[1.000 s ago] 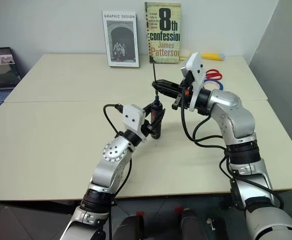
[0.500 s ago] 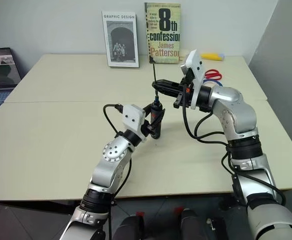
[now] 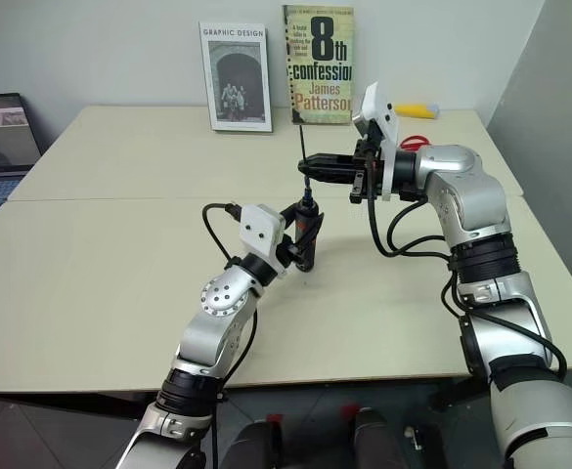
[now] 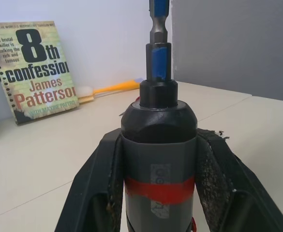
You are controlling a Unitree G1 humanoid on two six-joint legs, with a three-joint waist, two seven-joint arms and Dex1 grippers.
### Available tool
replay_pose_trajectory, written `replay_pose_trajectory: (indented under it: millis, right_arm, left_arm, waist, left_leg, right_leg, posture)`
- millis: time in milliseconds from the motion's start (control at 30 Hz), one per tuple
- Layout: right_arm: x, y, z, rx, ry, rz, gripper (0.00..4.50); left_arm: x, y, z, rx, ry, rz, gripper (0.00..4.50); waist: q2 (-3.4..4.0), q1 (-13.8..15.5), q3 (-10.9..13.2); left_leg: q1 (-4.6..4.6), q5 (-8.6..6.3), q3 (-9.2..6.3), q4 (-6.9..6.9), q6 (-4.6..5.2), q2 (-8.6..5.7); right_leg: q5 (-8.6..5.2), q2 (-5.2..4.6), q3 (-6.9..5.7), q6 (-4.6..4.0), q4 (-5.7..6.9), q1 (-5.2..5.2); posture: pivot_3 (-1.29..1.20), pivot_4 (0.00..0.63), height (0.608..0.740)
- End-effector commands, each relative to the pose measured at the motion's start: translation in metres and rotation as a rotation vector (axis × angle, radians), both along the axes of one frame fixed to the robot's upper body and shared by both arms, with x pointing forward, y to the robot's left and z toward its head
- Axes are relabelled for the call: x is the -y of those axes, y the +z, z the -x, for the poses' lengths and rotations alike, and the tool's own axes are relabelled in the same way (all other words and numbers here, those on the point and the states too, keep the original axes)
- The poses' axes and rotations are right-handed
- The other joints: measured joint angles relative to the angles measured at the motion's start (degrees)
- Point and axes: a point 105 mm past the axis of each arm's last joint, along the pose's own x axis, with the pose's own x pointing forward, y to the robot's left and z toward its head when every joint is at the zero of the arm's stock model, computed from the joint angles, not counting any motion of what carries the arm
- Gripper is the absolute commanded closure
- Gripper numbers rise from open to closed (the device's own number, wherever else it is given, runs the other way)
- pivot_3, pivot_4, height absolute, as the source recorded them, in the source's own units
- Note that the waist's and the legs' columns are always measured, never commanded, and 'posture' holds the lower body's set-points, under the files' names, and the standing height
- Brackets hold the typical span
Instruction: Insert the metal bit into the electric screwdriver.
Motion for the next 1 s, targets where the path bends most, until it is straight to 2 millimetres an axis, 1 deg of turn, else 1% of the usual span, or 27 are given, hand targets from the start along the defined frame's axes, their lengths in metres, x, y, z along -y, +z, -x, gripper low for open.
replay_pose_trajectory:
  millis: [33, 200, 400, 600, 833, 1000]
  right_arm:
    - [0.003, -0.009, -0.006, -0.033, -0.049, 0.018, 4.5]
    - [0.002, -0.009, -0.005, -0.011, -0.103, 0.015, 4.5]
    - [0.001, -0.011, 0.008, -0.001, -0.142, 0.021, 4.5]
    - [0.003, -0.017, 0.01, -0.008, -0.193, 0.038, 4.5]
    - [-0.005, -0.017, 0.015, -0.011, -0.155, 0.044, 4.5]
    - [-0.009, -0.011, 0.012, -0.014, -0.141, 0.035, 4.5]
  left_arm:
    - [-0.005, 0.0, 0.001, 0.007, 0.019, -0.012, 2.86]
    - [-0.006, 0.001, 0.0, 0.008, 0.025, -0.011, 2.86]
    - [-0.007, 0.001, 0.0, 0.008, 0.029, -0.012, 2.86]
    - [-0.006, 0.001, -0.001, 0.009, 0.027, -0.013, 2.86]
    - [-0.005, 0.001, -0.001, 0.008, 0.018, -0.016, 2.86]
    - [-0.004, 0.001, -0.001, 0.009, 0.016, -0.018, 2.86]
  waist:
    - [0.0, 0.0, 0.0]
    - [0.0, 0.0, 0.0]
    - [0.01, 0.0, 0.0]
    - [0.01, 0.0, 0.0]
    - [0.01, 0.0, 0.0]
    - [0.01, 0.0, 0.0]
  left_leg:
    - [0.0, 0.0, 0.0, 0.0, 0.0, 0.0]
    - [0.0, 0.0, -0.01, 0.01, 0.0, 0.0]
    - [0.0, 0.0, -0.01, 0.0, 0.0, 0.0]
    - [0.01, 0.0, -0.01, 0.02, 0.0, 0.0]
    - [0.01, 0.0, -0.01, 0.01, 0.0, 0.0]
    - [0.02, 0.0, -0.01, 0.01, 0.0, 0.0]
  right_leg:
    - [0.01, 0.0, 0.0, 0.02, 0.0, 0.0]
    - [-0.01, 0.0, 0.0, -0.02, 0.01, 0.0]
    - [0.0, 0.0, 0.0, 0.0, 0.02, 0.0]
    - [-0.01, 0.0, 0.01, -0.02, 0.01, 0.0]
    - [-0.01, 0.0, 0.01, -0.03, 0.01, 0.0]
    - [-0.01, 0.0, 0.01, -0.03, 0.01, 0.0]
  posture:
    - [0.0, 0.15, 0.74]
    - [0.0, 0.15, 0.74]
    - [0.0, 0.15, 0.74]
    - [0.0, 0.15, 0.74]
    - [0.0, 0.15, 0.74]
    - [0.0, 0.15, 0.74]
